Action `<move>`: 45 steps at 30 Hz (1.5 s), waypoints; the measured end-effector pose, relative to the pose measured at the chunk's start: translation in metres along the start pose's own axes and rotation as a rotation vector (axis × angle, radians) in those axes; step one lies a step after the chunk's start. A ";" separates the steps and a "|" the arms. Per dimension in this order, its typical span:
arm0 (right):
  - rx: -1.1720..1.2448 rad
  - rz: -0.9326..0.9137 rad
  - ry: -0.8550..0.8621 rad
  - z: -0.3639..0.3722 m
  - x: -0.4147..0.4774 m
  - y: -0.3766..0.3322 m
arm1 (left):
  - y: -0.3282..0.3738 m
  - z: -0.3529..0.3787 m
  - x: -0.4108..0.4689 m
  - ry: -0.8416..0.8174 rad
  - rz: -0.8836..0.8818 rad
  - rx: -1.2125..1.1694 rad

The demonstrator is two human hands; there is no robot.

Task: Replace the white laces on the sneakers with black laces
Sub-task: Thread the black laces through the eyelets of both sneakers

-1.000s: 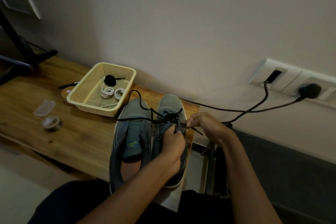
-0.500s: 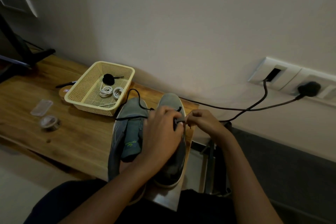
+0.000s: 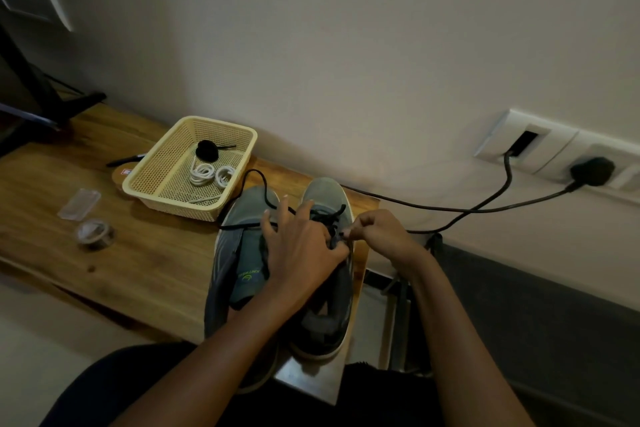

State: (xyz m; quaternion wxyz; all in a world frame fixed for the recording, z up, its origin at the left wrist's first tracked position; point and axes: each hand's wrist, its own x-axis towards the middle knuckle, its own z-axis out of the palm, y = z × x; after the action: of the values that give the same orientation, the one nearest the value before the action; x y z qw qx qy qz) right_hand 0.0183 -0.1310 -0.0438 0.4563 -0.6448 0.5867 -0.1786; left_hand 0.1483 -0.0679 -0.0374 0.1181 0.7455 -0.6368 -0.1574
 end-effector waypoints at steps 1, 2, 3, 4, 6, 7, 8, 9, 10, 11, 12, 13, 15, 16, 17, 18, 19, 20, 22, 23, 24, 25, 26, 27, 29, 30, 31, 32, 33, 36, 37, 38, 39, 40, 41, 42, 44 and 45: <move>0.044 0.032 -0.008 -0.001 0.000 0.000 | 0.000 0.000 0.000 -0.003 -0.006 0.008; 0.084 0.054 -0.018 -0.003 -0.001 0.000 | 0.000 0.000 0.001 -0.009 -0.013 0.014; 0.118 0.062 -0.024 -0.005 -0.001 -0.001 | 0.000 0.000 0.001 -0.015 -0.020 0.016; 0.158 0.061 -0.022 -0.006 -0.002 -0.001 | 0.000 0.000 0.001 -0.019 -0.027 0.016; 0.249 0.066 0.010 -0.008 -0.002 0.000 | 0.001 -0.001 0.001 -0.020 -0.033 0.015; 0.271 0.072 0.032 -0.008 -0.002 0.000 | 0.001 0.000 0.001 -0.016 -0.032 0.016; 0.270 0.071 0.046 -0.008 -0.003 0.000 | 0.001 0.001 0.001 -0.014 -0.031 0.019; 0.252 0.061 0.054 -0.007 -0.003 0.001 | 0.000 0.002 0.002 -0.013 -0.030 0.022; 0.218 0.042 0.060 -0.007 -0.003 0.002 | -0.001 0.002 0.002 -0.012 -0.029 0.025; 0.174 0.018 0.070 -0.007 -0.002 0.003 | -0.001 0.003 0.002 -0.012 -0.028 0.029; 0.138 -0.011 0.081 -0.006 -0.001 0.003 | -0.002 0.003 0.002 -0.012 -0.028 0.032; 0.118 -0.035 0.085 -0.006 -0.002 0.002 | -0.002 0.003 0.002 -0.011 -0.027 0.032; 0.086 -0.054 0.069 -0.003 -0.001 0.001 | -0.002 0.002 0.002 -0.017 -0.026 0.032; 0.031 -0.060 0.055 -0.001 0.000 0.001 | -0.002 0.002 0.002 -0.024 -0.026 0.033; -0.035 -0.066 0.040 0.001 0.000 0.000 | -0.002 0.002 0.002 -0.029 -0.027 0.034; -0.072 -0.077 0.027 0.003 0.000 -0.001 | -0.002 0.002 0.002 -0.033 -0.028 0.034; -0.083 -0.089 0.024 0.005 0.000 -0.002 | -0.002 0.001 0.002 -0.035 -0.028 0.032; -0.079 -0.084 0.029 0.006 0.000 -0.003 | -0.003 0.002 0.002 -0.035 -0.028 0.027; -0.033 -0.046 0.046 0.007 0.000 -0.005 | -0.003 0.002 0.002 -0.035 -0.027 0.019; -0.003 -0.020 0.058 0.007 0.001 -0.006 | -0.003 0.003 0.001 -0.035 -0.028 0.020; 0.037 0.012 0.078 0.006 0.002 -0.005 | -0.003 0.003 0.001 -0.035 -0.029 0.020; 0.092 0.041 0.097 0.006 0.003 -0.004 | -0.003 0.003 0.001 -0.034 -0.031 0.018; 0.171 0.076 0.102 0.006 0.005 -0.002 | -0.003 0.003 0.002 -0.031 -0.034 0.014; 0.266 0.111 0.100 0.006 0.005 -0.003 | -0.003 0.003 0.002 -0.030 -0.035 0.010; 0.446 0.194 0.120 0.004 0.007 -0.003 | -0.003 0.003 0.002 -0.031 -0.032 0.007; 0.475 0.231 0.149 0.001 0.007 -0.003 | -0.004 0.003 0.003 -0.031 -0.031 0.009; 0.478 0.256 0.169 -0.002 0.006 -0.004 | -0.004 0.003 0.003 -0.033 -0.030 0.011; 0.481 0.276 0.176 -0.006 0.004 -0.005 | -0.004 0.003 0.003 -0.033 -0.030 0.011; 0.442 0.270 0.185 -0.008 0.001 -0.007 | -0.005 0.004 0.003 -0.032 -0.030 0.012; 0.255 0.148 0.129 -0.007 -0.003 -0.005 | -0.005 0.003 0.002 -0.031 -0.024 0.021; 0.230 0.125 0.110 -0.003 -0.003 -0.003 | -0.005 0.004 0.002 -0.030 -0.021 0.024; 0.199 0.103 0.100 0.000 -0.001 -0.001 | -0.005 0.004 0.002 -0.029 -0.018 0.026; 0.155 0.083 0.082 0.004 -0.002 -0.001 | -0.005 0.003 0.002 -0.028 -0.016 0.028; 0.117 0.055 0.057 0.005 -0.002 -0.002 | -0.005 0.003 0.002 -0.030 -0.015 0.029; 0.087 0.029 0.035 0.006 -0.001 -0.003 | -0.005 0.003 0.002 -0.034 -0.015 0.031; 0.067 0.012 0.023 0.006 -0.001 -0.004 | -0.005 0.003 0.003 -0.038 -0.015 0.034; 0.059 -0.001 0.021 0.006 -0.001 -0.005 | -0.005 0.003 0.003 -0.042 -0.014 0.034; 0.063 0.012 0.025 0.006 -0.001 -0.005 | -0.005 0.003 0.002 -0.042 -0.014 0.033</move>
State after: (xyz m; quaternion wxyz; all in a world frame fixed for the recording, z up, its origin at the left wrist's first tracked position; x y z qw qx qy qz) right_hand 0.0258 -0.1282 -0.0429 0.4701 -0.6243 0.5903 -0.2021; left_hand 0.1521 -0.0693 -0.0426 0.0916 0.7482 -0.6365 -0.1634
